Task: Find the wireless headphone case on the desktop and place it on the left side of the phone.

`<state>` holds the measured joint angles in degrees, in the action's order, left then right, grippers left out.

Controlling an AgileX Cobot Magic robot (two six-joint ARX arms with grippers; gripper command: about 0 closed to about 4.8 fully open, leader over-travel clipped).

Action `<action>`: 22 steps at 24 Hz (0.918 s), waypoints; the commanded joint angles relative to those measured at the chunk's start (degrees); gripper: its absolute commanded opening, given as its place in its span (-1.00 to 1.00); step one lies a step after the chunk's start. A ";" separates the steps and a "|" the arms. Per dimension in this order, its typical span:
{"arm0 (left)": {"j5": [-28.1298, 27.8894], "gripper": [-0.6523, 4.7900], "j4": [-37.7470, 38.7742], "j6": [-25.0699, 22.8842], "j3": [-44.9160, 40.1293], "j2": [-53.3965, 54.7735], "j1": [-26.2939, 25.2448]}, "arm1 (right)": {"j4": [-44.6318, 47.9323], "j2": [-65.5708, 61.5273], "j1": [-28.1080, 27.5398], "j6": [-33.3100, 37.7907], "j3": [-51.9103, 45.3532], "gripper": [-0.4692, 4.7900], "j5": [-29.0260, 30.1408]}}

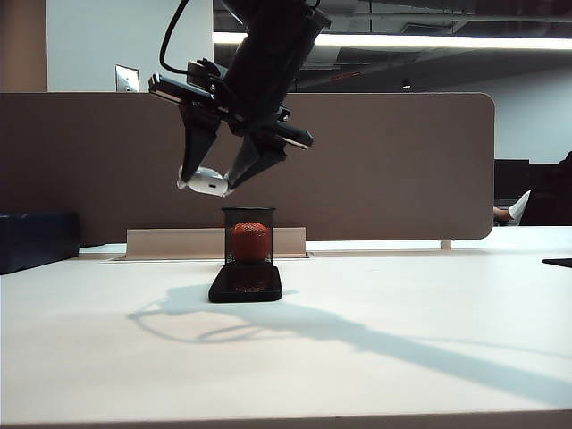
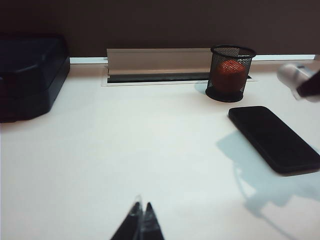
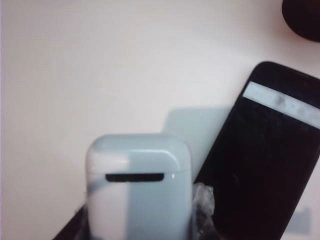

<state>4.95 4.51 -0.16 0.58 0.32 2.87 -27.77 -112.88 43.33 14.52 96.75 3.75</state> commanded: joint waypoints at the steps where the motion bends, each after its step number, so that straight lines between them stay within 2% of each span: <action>1: 0.22 -0.78 -0.70 0.20 0.11 0.04 -0.09 | 3.19 0.31 0.07 0.00 0.28 -0.26 0.37; 14: 0.24 -0.78 -0.70 0.20 0.11 0.04 -0.09 | 3.45 -6.14 0.00 0.02 2.62 -0.26 2.60; 22: 0.24 -0.78 -0.70 0.20 0.11 0.04 -0.09 | -2.32 -15.10 -0.02 -2.14 14.97 -0.26 2.60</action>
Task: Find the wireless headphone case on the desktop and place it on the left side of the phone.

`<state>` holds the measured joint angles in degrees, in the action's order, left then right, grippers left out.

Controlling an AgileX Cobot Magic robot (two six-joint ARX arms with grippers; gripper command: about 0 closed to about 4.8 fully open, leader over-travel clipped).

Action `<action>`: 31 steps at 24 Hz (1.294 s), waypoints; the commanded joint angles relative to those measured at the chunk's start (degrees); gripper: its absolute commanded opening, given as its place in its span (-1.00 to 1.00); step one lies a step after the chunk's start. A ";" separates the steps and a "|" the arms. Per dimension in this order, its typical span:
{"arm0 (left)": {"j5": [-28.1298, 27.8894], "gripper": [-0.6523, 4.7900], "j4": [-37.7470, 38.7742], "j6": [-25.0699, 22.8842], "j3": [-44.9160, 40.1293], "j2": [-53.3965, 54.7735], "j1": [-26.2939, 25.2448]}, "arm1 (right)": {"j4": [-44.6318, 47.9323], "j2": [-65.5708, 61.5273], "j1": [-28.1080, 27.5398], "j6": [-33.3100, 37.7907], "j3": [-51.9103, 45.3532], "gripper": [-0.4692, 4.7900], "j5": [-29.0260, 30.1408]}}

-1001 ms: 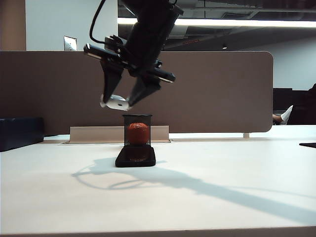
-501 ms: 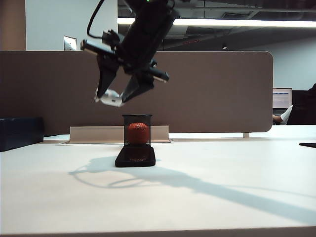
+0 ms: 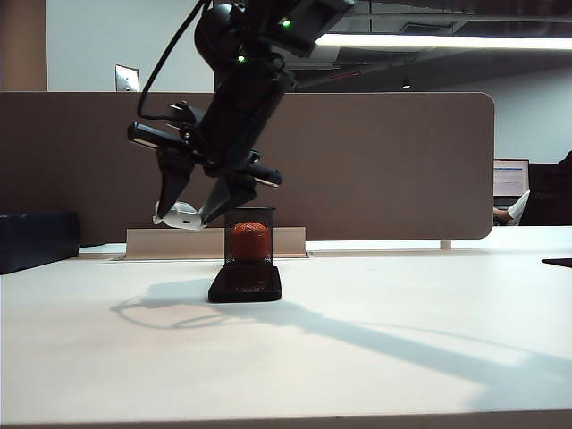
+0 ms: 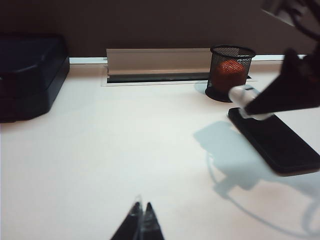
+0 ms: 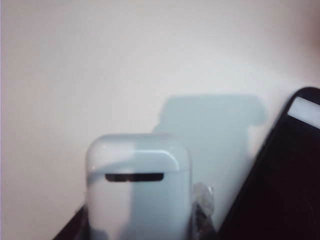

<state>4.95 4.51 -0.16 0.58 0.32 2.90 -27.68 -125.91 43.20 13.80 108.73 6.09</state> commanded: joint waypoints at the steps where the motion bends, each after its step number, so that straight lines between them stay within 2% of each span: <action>1: 0.22 -0.78 -0.70 0.20 0.11 0.04 -0.11 | -3.32 -3.26 0.11 -1.77 4.70 -0.26 0.26; 8: 0.24 -0.78 -0.72 0.20 0.11 0.04 -0.11 | -6.56 -9.25 -0.70 -1.84 10.78 -0.26 0.07; 19: 0.24 -0.78 -0.72 0.20 0.11 0.04 -0.11 | -7.02 -10.97 -1.66 -1.84 10.78 -0.25 0.28; 21: 0.24 -0.78 -0.72 0.20 0.11 0.04 -0.11 | -7.02 -10.97 -1.68 -1.84 10.78 -0.09 0.33; 31: 0.24 -0.78 -0.72 0.20 0.11 0.04 -0.11 | -6.99 -10.95 -1.33 -1.81 10.80 -0.02 2.32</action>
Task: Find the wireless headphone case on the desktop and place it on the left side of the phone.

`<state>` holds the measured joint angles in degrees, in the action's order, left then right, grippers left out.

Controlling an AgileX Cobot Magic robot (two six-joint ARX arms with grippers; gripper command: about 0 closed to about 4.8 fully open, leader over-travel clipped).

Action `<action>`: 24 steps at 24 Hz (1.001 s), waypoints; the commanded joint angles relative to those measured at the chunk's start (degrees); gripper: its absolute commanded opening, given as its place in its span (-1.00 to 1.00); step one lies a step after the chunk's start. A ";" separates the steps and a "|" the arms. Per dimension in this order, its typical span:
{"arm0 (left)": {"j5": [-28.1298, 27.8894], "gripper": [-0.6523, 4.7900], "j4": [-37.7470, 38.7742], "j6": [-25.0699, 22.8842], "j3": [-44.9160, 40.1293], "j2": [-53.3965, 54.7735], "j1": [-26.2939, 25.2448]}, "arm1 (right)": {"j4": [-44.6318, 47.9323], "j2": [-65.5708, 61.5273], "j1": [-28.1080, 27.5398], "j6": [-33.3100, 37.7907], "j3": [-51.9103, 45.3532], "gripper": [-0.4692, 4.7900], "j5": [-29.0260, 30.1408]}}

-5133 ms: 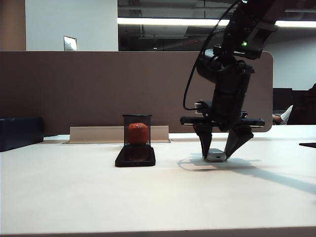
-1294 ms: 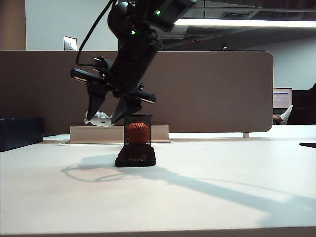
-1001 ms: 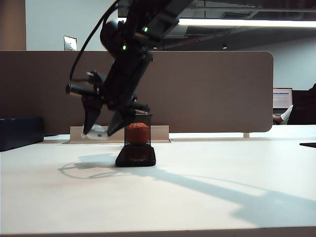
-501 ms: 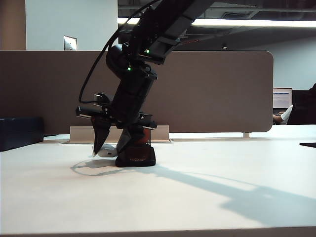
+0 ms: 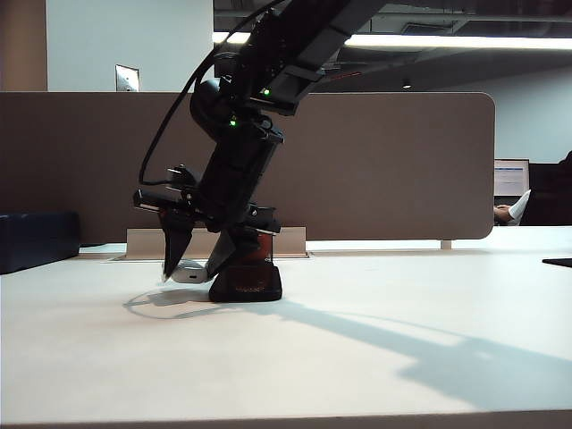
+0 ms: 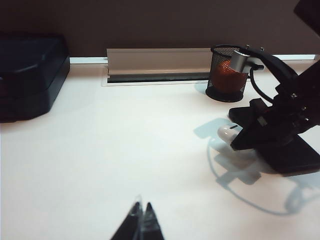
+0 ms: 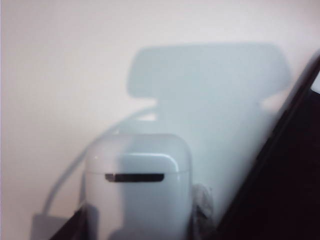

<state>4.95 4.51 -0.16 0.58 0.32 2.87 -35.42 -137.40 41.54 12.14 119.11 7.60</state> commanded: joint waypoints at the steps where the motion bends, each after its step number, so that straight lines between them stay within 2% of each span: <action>1: 0.24 -0.78 -0.72 0.20 0.11 0.04 -0.09 | 0.74 0.55 0.33 -0.17 0.42 -0.02 1.62; 22: 0.24 -0.78 -0.72 0.20 0.13 0.04 -0.09 | 0.74 -0.87 0.33 -0.17 0.39 -0.01 3.08; 24: 0.24 -0.78 -0.72 0.20 0.13 0.04 -0.09 | 0.79 -0.87 0.39 -0.15 0.39 0.20 3.08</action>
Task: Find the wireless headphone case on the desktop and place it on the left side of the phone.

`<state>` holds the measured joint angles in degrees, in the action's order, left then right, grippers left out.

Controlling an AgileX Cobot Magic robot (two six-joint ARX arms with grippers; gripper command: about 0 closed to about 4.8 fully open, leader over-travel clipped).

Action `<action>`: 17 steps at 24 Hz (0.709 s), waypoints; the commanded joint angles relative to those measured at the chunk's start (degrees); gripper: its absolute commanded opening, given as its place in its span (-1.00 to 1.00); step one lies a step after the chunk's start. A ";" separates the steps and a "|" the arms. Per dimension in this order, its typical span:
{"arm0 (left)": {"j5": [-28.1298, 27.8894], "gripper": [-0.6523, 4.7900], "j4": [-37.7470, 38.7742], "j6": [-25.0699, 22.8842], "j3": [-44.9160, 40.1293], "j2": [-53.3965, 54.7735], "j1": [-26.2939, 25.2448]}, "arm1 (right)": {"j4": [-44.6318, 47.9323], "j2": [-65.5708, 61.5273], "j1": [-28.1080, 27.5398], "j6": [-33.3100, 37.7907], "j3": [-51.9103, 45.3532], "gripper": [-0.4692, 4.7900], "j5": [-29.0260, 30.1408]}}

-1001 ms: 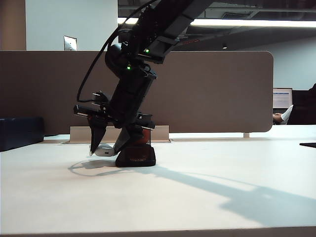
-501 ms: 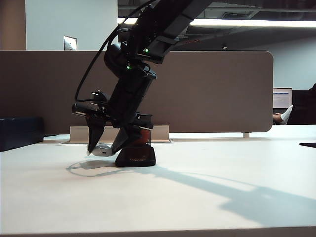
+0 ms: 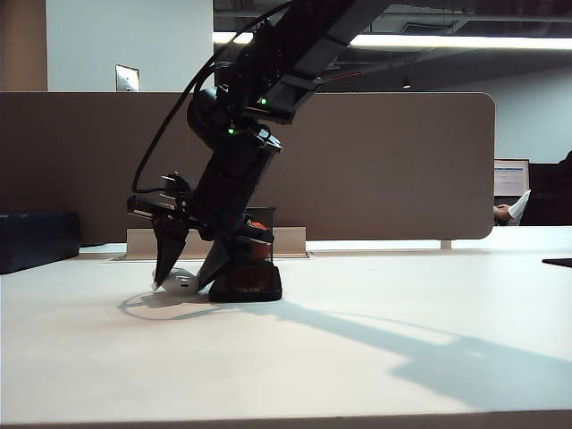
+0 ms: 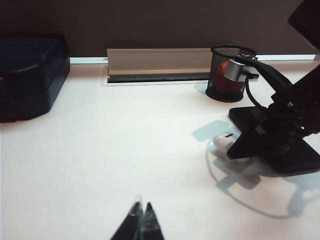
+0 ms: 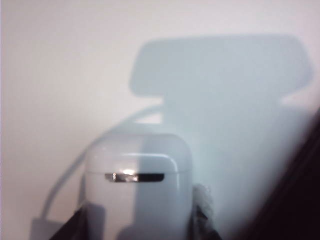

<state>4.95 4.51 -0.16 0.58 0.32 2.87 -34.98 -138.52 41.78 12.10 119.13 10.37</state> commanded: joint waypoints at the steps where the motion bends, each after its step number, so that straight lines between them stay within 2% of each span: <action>1: 0.24 -0.78 -0.72 0.20 0.13 0.04 -0.09 | 0.28 0.24 0.15 -0.11 0.37 0.22 0.31; 5: 0.24 -0.78 -0.72 0.20 0.13 0.04 -0.09 | 0.31 0.26 0.09 -0.15 0.70 0.23 0.28; 9: 0.24 -0.78 -0.72 0.20 0.13 0.04 -0.09 | 0.22 0.33 0.00 -0.17 2.56 0.36 0.28; 16: 0.24 -0.78 -0.72 0.20 0.13 0.04 -0.09 | -3.41 0.42 -0.90 -2.34 9.77 0.33 -0.33; 17: 0.24 -0.78 -0.72 0.20 0.13 0.04 -0.09 | -4.90 0.44 -1.57 -3.39 11.63 0.26 -0.35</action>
<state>4.95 4.51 -0.16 0.58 0.32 2.87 -38.85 -138.52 40.80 10.26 129.32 10.28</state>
